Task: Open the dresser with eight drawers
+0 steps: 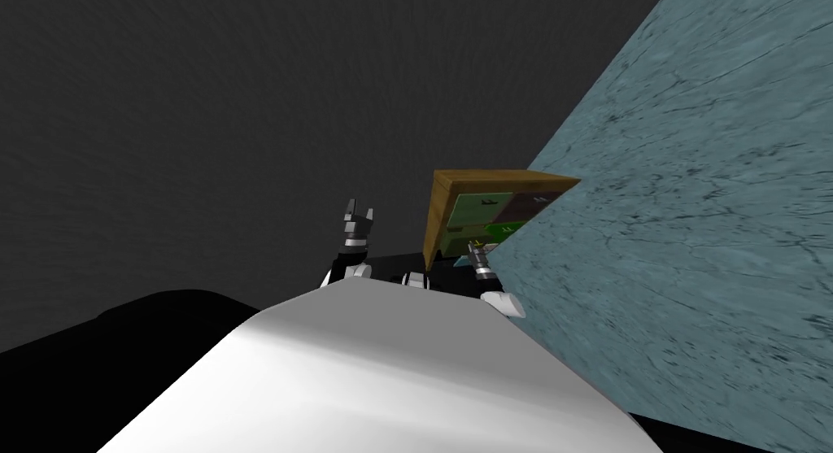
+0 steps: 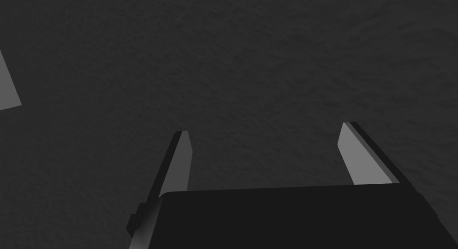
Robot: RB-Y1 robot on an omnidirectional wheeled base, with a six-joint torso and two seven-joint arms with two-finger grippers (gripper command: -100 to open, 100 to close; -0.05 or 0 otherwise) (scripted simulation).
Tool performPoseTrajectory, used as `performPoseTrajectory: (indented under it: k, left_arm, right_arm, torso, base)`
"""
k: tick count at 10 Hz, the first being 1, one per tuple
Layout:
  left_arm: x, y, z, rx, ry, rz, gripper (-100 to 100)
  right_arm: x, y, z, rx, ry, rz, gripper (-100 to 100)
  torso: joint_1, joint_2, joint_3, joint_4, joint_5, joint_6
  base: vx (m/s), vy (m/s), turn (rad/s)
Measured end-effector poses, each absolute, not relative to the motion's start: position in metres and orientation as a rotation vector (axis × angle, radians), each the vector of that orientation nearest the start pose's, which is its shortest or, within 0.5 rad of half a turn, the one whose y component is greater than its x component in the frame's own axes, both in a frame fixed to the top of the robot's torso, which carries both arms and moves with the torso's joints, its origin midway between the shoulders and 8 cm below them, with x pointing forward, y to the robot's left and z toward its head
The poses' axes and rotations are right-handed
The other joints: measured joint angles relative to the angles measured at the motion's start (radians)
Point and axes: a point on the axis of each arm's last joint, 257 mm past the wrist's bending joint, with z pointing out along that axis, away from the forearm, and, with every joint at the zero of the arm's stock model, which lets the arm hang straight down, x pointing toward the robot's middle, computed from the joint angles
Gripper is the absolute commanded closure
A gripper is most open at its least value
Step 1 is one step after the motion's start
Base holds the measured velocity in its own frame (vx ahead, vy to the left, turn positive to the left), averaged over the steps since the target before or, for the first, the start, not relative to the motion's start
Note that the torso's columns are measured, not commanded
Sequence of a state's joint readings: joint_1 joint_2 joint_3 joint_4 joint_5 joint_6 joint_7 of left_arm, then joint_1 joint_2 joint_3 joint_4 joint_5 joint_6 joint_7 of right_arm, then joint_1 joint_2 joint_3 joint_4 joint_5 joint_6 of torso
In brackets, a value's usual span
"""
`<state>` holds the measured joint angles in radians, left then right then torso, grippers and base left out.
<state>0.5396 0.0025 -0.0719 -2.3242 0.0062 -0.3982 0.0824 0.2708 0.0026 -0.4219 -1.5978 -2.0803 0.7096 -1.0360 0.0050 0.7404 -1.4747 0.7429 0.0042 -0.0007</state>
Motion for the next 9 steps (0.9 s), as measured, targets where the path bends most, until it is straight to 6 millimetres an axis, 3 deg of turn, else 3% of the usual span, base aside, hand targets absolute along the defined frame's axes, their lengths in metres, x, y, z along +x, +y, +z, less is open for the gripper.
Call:
performPoseTrajectory:
  k: [3, 4, 9]
  left_arm:
    - [0.352, 0.261, 0.011, -0.781, 0.652, -1.418, 0]
    - [0.352, 0.261, 0.011, -0.781, 0.652, -1.418, 0]
    - [0.352, 0.261, 0.011, -0.781, 0.652, -1.418, 0]
  right_arm:
    - [0.431, -0.315, -0.250, -1.263, 0.983, -1.218, 100]
    - [0.436, -0.311, -0.248, -1.266, 0.972, -1.212, -100]
    - [0.447, -0.353, -0.230, -1.244, 1.044, -1.272, -100]
  torso:
    - [-0.003, 0.004, 0.002, 0.000, -0.001, 0.001]
    - [-0.002, 0.006, 0.003, 0.001, 0.000, 0.002]
    - [-0.005, -0.002, -0.001, -0.005, -0.004, 0.001]
  base:
    - [-0.207, -0.058, -0.078]
    - [-0.141, -0.031, 0.125]
    - [-0.070, -0.004, 0.217]
